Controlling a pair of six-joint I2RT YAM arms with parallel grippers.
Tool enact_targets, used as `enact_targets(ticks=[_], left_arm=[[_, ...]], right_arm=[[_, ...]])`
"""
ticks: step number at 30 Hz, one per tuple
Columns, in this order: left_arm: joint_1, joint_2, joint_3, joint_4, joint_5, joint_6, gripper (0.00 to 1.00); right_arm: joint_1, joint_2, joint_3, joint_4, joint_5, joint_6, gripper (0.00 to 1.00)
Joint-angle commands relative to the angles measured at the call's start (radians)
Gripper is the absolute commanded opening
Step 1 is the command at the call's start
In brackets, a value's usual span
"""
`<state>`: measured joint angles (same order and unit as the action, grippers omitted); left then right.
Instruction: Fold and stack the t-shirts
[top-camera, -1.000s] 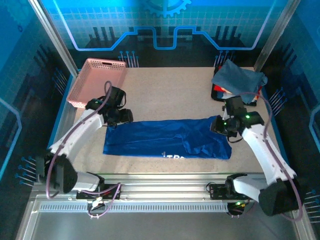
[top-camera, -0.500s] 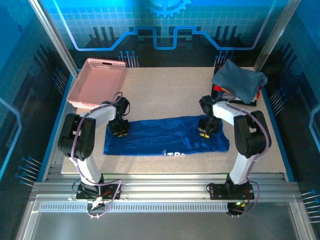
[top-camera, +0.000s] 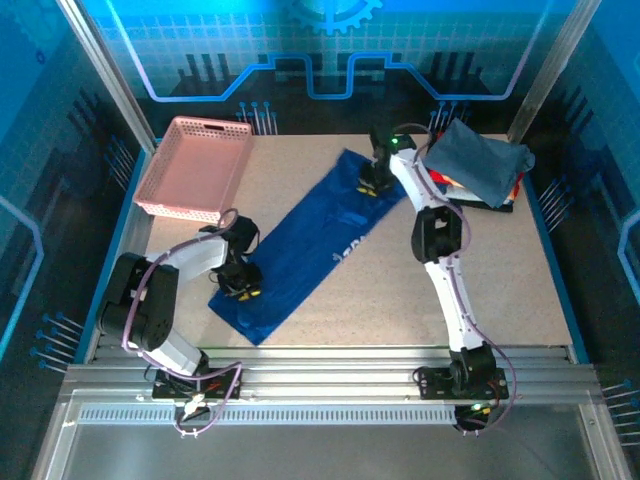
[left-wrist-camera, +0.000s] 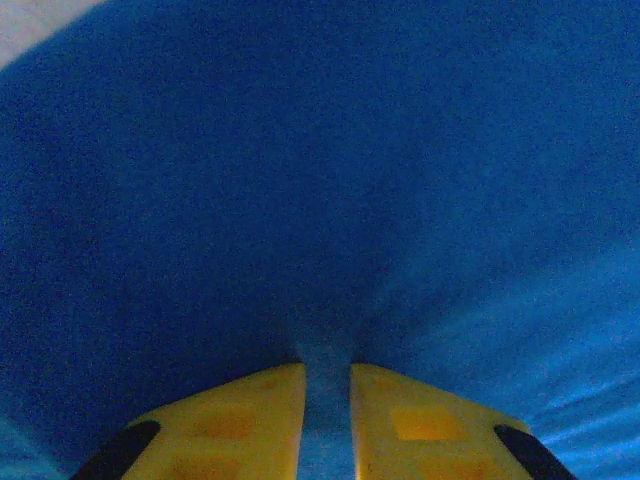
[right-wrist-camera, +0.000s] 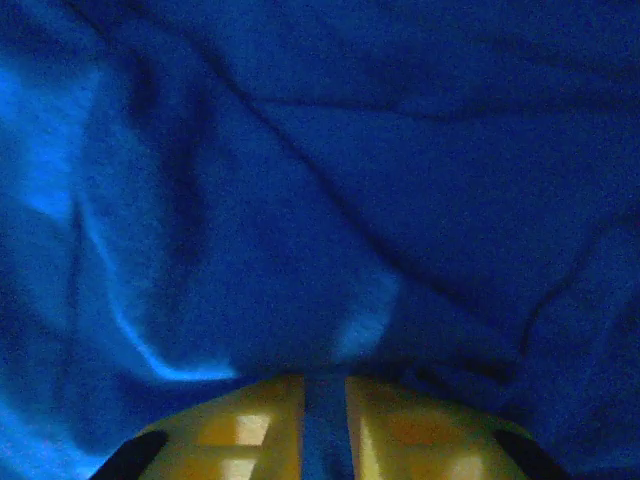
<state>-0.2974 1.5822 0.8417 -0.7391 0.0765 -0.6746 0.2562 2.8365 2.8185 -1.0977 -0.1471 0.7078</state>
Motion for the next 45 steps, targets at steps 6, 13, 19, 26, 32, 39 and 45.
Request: enact_targets(ticks=[6, 13, 19, 26, 32, 39, 45], left_arm=[[-0.203, 0.154, 0.029, 0.247, 0.262, -0.311, 0.22], [-0.337, 0.265, 0.285, 0.31, 0.371, -0.316, 0.28], [-0.365, 0.129, 0.333, 0.274, 0.402, -0.282, 0.38], [-0.301, -0.209, 0.204, 0.044, 0.285, -0.182, 0.57], [-0.242, -0.41, -0.072, 0.022, 0.262, -0.151, 0.55], [-0.22, -0.412, -0.265, 0.284, 0.323, -0.192, 0.46], [-0.22, -0.321, -0.272, 0.382, 0.314, -0.172, 0.43]], right_arm=[[-0.041, 0.297, 0.076, 0.882, -0.428, 0.524, 0.38], [-0.083, 0.137, 0.006, 1.101, -0.413, 0.525, 0.66], [-0.08, -0.236, -0.074, 0.526, -0.457, 0.12, 0.78], [0.02, -0.926, -0.903, 0.25, -0.216, -0.095, 0.81], [0.083, -1.432, -1.696, 0.478, -0.252, 0.067, 0.8], [0.31, -1.629, -2.142, 0.688, -0.185, 0.248, 0.76], [0.356, -1.669, -2.338, 0.827, -0.129, 0.339, 0.74]])
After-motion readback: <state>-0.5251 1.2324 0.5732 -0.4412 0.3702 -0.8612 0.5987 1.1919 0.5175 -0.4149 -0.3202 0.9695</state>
